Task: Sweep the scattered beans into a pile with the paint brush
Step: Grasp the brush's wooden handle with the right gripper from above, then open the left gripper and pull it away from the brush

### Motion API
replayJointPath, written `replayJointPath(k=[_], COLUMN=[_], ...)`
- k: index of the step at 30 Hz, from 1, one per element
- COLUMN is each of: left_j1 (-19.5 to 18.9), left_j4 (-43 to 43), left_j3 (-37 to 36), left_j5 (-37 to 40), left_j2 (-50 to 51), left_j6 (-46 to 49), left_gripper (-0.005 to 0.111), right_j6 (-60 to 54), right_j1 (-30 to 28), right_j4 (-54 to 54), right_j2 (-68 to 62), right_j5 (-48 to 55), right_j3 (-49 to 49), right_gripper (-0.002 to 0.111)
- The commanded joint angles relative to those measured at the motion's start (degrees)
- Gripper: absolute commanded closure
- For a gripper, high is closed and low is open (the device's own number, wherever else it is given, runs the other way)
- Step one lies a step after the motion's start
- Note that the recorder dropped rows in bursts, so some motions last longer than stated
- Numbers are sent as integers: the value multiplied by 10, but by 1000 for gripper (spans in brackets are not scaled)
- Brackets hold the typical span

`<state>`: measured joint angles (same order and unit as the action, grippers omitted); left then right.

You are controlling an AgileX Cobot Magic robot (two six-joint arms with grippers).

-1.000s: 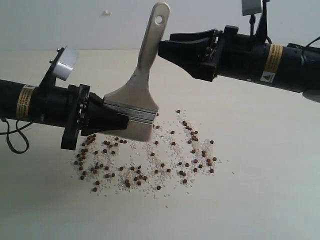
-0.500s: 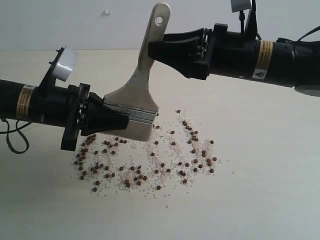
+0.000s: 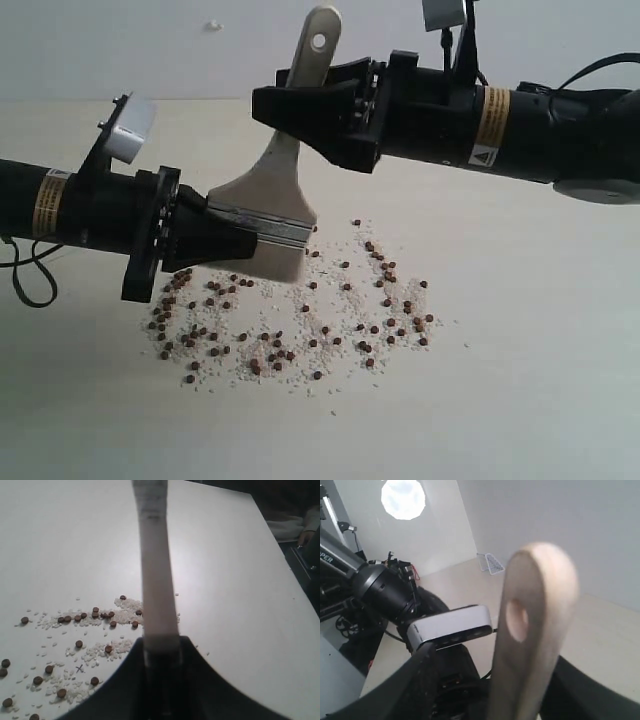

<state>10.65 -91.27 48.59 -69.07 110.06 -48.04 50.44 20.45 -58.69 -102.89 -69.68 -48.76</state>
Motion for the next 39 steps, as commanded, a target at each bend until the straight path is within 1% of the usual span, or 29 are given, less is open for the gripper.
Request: replayJointPath(k=[1,5,6,7,8,9,10,16,18,20,22,24,26,28,35,39], left_j1=[3,3,3,3,3,3,3,3,2,2,2,2,2,2,-9,-14], left_j4=[-1,0,1,2,2,2,2,6,11,14,15,15,15,16,16,6], left_j3=[-1,-1,-1,-1,-1,-1,-1,-1,-1,-1,-1,-1,-1,-1,0,0], left_j5=[-9,-9,-9,-9,-9,-9,-9,-9,-9,-9,-9,-9,-9,-9,-9,-9], left_j2=[-1,-1,-1,-1,-1,-1,-1,-1,-1,-1,-1,-1,-1,-1,-1,-1], left_j6=[4,4,4,5,6,6,6,4,3,-4,-8,-24,-35,-47,-96,-109], left_gripper=[107,107,107,107,107,107,107,106,103,95,83,64,52,44,43,43], right_j6=[14,14,17,15,9,-1,-2,7,7,7,7,7,7,7,2,-14], right_j1=[2,2,2,2,2,2,2,2,2,2,2,2,2,2,2,-1], right_j4=[36,28,21,10,7,2,2,-7,-7,-7,-7,-6,2,16,64,76], right_j2=[-2,-2,-2,-2,-2,-2,-2,-2,-2,-2,-2,-2,-2,-2,2,21], right_j5=[-3,-3,-3,-3,-3,-3,-3,-3,-3,-3,-3,-3,-3,-3,-3,78], right_j3=[-3,-3,-3,-3,-3,-3,-3,-3,-3,-3,-3,-3,-3,-3,-3,-3], right_gripper=[55,56,65,81,91,106,108,108,108,108,108,108,108,108,108,108])
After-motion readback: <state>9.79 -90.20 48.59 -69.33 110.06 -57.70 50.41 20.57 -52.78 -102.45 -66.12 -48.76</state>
